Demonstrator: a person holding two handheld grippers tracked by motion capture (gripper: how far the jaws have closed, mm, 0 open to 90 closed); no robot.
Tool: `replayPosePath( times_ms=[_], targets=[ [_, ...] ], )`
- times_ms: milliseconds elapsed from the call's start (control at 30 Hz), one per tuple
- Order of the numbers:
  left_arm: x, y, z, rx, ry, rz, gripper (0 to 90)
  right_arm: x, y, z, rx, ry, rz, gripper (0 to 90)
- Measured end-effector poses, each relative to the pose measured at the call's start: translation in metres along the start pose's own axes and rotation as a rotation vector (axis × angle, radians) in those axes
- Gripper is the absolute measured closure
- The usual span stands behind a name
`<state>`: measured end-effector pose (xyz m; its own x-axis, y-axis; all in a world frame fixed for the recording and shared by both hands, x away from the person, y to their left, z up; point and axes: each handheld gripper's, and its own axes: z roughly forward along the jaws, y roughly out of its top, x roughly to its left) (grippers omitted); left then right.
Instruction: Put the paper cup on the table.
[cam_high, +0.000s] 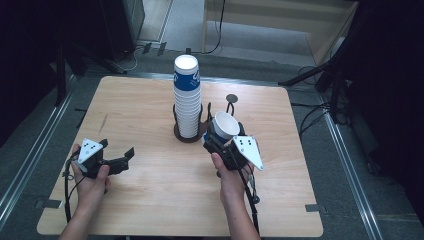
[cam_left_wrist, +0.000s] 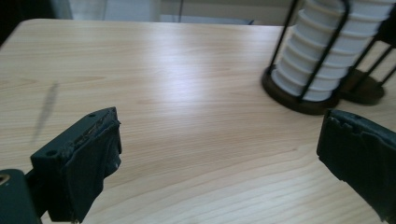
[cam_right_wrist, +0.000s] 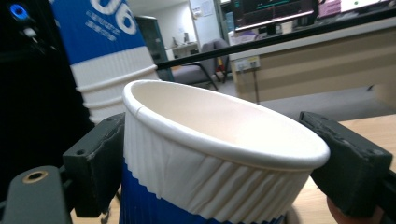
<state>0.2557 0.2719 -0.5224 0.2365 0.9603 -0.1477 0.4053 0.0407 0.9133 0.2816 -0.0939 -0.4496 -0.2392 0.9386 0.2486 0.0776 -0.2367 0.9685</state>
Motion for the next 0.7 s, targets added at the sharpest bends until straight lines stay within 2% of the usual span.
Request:
replayPosePath(
  times_ms=[200,333,500,700],
  targets=[
    [0.022,-0.007,0.001,0.018,0.062,-0.017,0.8,-0.007,0.003,0.003,-0.013,-0.016,-0.063,12.7],
    [0.031,-0.013,0.002,0.033,0.094,-0.009,0.8,-0.011,0.004,0.005,-0.008,-0.037,-0.111,12.7],
    [0.039,-0.016,0.0,0.03,0.094,-0.019,0.8,-0.017,0.004,0.007,-0.009,-0.061,-0.204,12.7],
    [0.041,-0.019,0.0,0.012,0.083,-0.031,0.8,-0.026,0.005,0.009,-0.013,-0.076,-0.25,12.7]
  ],
)
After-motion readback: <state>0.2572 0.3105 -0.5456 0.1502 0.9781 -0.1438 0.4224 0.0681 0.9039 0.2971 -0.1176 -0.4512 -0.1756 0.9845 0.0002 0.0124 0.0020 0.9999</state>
